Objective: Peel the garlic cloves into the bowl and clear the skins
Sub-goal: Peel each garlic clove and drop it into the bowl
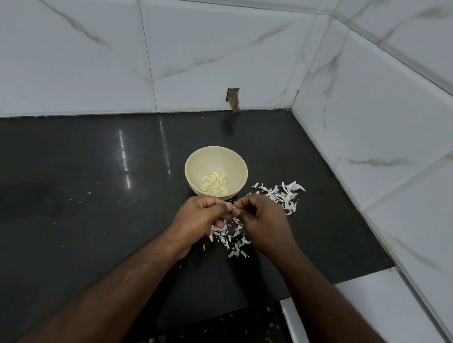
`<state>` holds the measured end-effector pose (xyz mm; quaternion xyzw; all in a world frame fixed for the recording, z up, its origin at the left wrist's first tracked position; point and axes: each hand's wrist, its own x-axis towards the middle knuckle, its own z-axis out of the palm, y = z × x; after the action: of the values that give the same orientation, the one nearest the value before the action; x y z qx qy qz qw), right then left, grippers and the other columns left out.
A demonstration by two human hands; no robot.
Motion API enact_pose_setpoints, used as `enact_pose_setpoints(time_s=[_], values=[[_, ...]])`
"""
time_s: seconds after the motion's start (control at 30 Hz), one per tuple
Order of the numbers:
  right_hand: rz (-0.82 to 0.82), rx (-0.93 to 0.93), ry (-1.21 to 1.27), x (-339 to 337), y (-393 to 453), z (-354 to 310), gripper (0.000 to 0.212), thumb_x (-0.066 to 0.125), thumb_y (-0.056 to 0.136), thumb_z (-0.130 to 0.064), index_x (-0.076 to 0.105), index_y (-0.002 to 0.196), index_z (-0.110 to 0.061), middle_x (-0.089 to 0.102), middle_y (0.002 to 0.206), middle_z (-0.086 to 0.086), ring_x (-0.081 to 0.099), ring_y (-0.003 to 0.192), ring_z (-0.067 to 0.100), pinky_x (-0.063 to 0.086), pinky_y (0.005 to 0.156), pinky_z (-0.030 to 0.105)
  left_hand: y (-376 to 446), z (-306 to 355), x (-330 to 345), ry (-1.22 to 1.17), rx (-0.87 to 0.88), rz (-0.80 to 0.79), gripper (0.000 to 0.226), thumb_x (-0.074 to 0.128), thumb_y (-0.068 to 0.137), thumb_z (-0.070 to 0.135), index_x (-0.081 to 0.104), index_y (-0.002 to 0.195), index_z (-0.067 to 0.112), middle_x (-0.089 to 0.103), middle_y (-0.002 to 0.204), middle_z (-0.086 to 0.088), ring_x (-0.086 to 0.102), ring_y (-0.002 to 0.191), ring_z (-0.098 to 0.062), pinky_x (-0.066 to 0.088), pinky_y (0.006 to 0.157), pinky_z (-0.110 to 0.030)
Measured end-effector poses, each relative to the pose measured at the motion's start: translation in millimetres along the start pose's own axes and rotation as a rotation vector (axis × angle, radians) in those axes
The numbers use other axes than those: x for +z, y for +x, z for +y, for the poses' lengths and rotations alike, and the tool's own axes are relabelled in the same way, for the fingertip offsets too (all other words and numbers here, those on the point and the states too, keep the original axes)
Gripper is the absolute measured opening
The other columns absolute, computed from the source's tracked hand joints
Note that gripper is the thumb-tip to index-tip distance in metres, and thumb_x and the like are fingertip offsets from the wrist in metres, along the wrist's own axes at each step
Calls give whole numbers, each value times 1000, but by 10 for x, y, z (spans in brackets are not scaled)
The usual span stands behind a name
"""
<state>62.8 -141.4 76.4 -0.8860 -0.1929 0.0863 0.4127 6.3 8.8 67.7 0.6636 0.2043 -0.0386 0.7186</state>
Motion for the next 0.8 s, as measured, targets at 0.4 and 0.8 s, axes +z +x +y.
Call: enact_pose_setpoints(time_s=[0.4,0.8], values=[[-51,39,-19,79,-4,55,14,67,92,-21,64,81,-28,66,75,-12,56,67,-1,41,63,18,34,-83,-17,34,-37,50,11,69,88,14,75,88,4,71,74,-4,53,58,-8,34,46,-18],[-57,124,-30,131,-54,49,14,62,92,-17,61,79,-23,64,77,-8,59,73,8,47,67,28,67,-114,-36,98,-21,34,4,75,85,6,76,81,8,73,81,-16,58,67,-12,45,58,-23]])
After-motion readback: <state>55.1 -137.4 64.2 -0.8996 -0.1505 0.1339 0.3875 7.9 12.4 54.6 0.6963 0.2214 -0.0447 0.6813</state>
